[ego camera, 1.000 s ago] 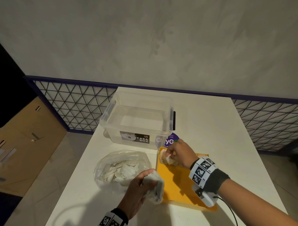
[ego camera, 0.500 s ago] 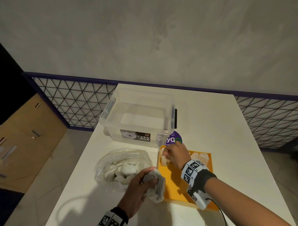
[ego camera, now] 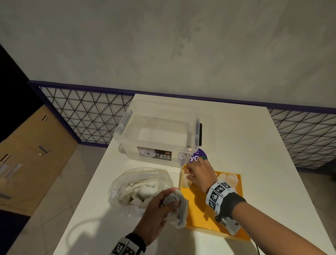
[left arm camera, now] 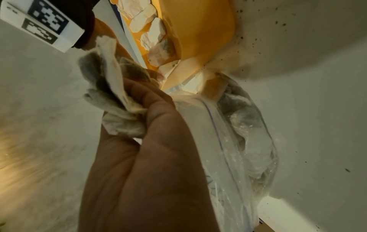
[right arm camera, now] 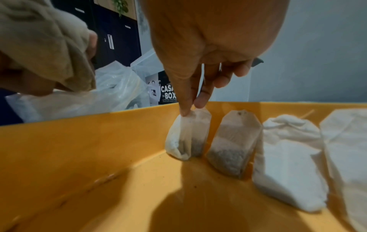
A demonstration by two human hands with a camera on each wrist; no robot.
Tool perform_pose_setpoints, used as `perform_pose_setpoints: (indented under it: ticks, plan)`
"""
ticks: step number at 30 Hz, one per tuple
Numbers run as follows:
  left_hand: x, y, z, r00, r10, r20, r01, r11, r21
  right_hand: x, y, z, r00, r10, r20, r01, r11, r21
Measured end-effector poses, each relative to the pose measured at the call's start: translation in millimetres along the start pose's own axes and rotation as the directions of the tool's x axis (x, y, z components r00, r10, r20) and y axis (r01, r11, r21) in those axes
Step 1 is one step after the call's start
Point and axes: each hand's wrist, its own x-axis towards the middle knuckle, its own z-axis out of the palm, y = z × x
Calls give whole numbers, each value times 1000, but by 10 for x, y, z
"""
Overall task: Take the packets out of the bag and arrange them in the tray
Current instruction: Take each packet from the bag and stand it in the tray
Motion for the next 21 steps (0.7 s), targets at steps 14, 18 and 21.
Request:
perform_pose_setpoints:
  ticks: [14, 18, 21]
  plan:
    - [-6, 188, 112, 999, 35, 10, -35, 999, 7, -400, -396, -473, 986, -74, 149, -22, 830, 558]
    - [-58, 229, 101, 998, 56, 2, -56, 998, 2, -374, -484, -533, 991, -18, 136, -80, 732, 677]
    - [-86, 259, 58, 998, 65, -5, -65, 997, -31, -381, -518, -550, 992, 21, 125, -111, 620, 777]
